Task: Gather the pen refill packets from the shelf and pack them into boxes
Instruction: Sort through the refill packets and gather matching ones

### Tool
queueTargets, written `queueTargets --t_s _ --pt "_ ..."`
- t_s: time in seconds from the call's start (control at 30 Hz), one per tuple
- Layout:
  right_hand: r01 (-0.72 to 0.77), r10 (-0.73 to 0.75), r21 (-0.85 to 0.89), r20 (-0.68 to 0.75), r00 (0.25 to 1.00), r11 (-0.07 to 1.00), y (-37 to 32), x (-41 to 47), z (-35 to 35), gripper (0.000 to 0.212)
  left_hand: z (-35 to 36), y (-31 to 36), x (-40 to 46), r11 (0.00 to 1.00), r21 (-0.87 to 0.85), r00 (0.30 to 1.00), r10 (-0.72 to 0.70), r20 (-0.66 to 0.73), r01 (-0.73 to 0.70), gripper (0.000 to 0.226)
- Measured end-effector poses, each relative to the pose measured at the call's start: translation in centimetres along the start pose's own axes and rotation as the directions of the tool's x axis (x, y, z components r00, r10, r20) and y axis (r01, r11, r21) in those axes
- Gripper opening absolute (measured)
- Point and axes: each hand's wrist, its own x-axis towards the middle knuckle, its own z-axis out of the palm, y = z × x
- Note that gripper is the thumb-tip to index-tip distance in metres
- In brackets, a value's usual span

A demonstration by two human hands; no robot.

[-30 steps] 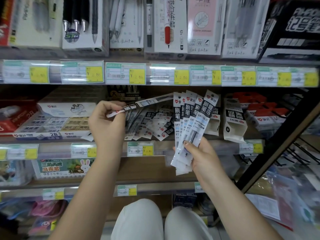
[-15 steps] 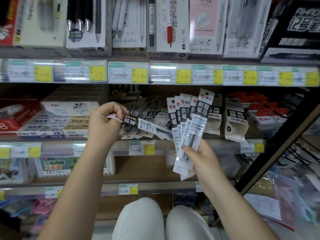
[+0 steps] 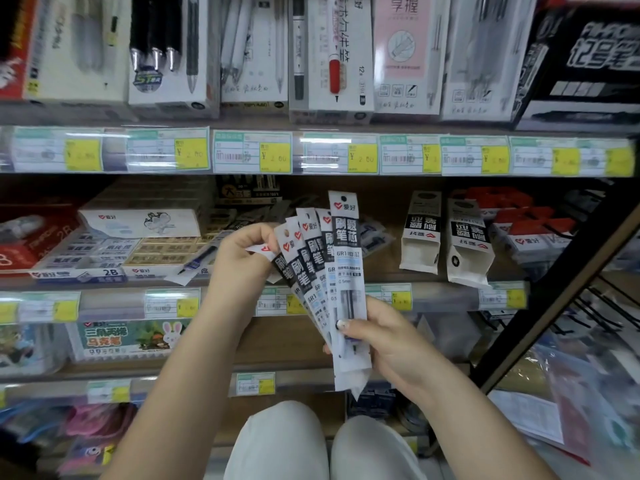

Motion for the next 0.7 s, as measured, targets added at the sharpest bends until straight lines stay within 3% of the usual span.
queueTargets --t_s 0.07,0.2,0.33,0.4,0.5,0.6,0.7 --pt "-0.020 0.020 0.002 0.031 0.999 1.000 0.1 0.0 0.1 0.023 0.6 0.2 -0.3 1.000 0.000 1.000 -0.013 0.009 0.013 0.009" --pt "-0.011 0.011 0.031 0.004 1.000 0.999 0.3 0.1 0.2 0.021 1.4 0.1 -0.5 0.996 -0.080 0.999 -0.047 -0.020 0.045 0.012" --pt "0.030 -0.020 0.118 -0.087 0.996 0.993 0.3 0.3 0.2 0.025 2.6 0.0 -1.2 0.912 -0.377 0.986 -0.165 0.024 0.162 0.025" --pt "0.054 -0.037 0.126 -0.129 0.991 0.991 0.3 0.5 0.2 0.027 3.2 -0.5 -2.0 0.906 -0.335 0.966 -0.232 0.115 0.258 0.041" --pt "0.079 -0.057 0.128 -0.164 0.985 0.989 0.4 0.6 0.6 0.028 3.9 -1.8 -3.5 0.910 -0.235 0.933 -0.296 0.206 0.340 0.035" --pt "0.095 -0.067 0.148 -0.188 0.980 0.984 0.6 0.6 0.9 0.027 4.2 -2.4 -4.4 0.927 -0.222 0.949 -0.270 0.162 0.301 0.025" --pt "0.116 -0.084 0.157 -0.193 0.978 0.981 0.8 0.5 1.2 0.027 4.5 -2.3 -4.7 0.927 -0.279 0.966 -0.225 0.125 0.252 0.031"
